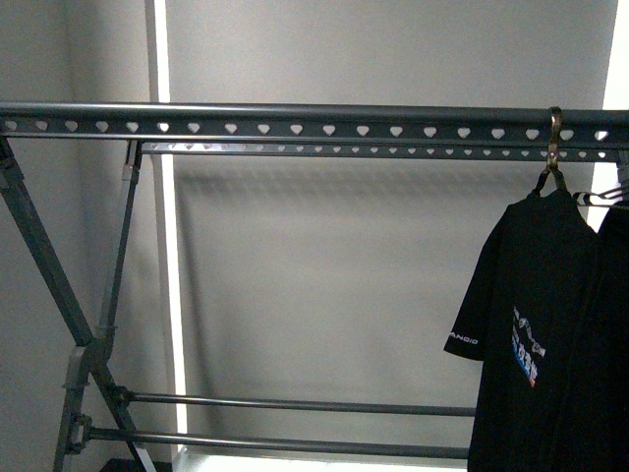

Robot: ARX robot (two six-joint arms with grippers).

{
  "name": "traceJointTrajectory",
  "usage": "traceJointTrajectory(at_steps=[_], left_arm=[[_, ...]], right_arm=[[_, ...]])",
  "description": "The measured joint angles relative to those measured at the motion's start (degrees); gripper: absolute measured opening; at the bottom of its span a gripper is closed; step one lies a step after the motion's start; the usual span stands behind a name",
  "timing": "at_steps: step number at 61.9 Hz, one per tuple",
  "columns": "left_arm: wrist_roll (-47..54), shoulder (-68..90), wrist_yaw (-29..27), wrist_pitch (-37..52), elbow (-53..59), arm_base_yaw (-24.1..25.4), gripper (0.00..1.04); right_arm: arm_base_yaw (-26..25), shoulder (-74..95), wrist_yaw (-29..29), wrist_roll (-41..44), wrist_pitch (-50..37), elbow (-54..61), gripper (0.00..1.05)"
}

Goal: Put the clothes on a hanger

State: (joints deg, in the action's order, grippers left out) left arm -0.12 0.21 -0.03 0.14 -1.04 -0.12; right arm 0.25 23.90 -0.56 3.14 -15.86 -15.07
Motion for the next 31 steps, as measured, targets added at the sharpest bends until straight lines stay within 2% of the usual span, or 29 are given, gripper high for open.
traceJointTrajectory(at_steps=[3,10,23,29,31], left_arm=[[-0.02,0.0,-0.02,0.0,0.0,0.0,0.04],[-0.02,-0.04,-0.02,0.0,0.0,0.0,0.23],[-0.02,-0.04,-0.02,0.0,0.0,0.0,0.73],[-0.02,-0.04,-0.02,0.0,0.0,0.0,0.96],[0.0,-0.04,-0.02,0.0,0.0,0.0,1.0]], right_arm=[[0.0,-1.88,0.46,-0.81,4.5,0.85,0.71],[-0.13,-3.52,0.46,-1.99,6.78,4.35,0.51],[-0.13,-8.46,0.48,-2.45,6.78,8.55,0.02],[-0.13,-10.21,0.48,-2.51,7.23,10.16,0.02],[-0.13,-10.78,0.48,-2.51,7.39,10.4,0.02]])
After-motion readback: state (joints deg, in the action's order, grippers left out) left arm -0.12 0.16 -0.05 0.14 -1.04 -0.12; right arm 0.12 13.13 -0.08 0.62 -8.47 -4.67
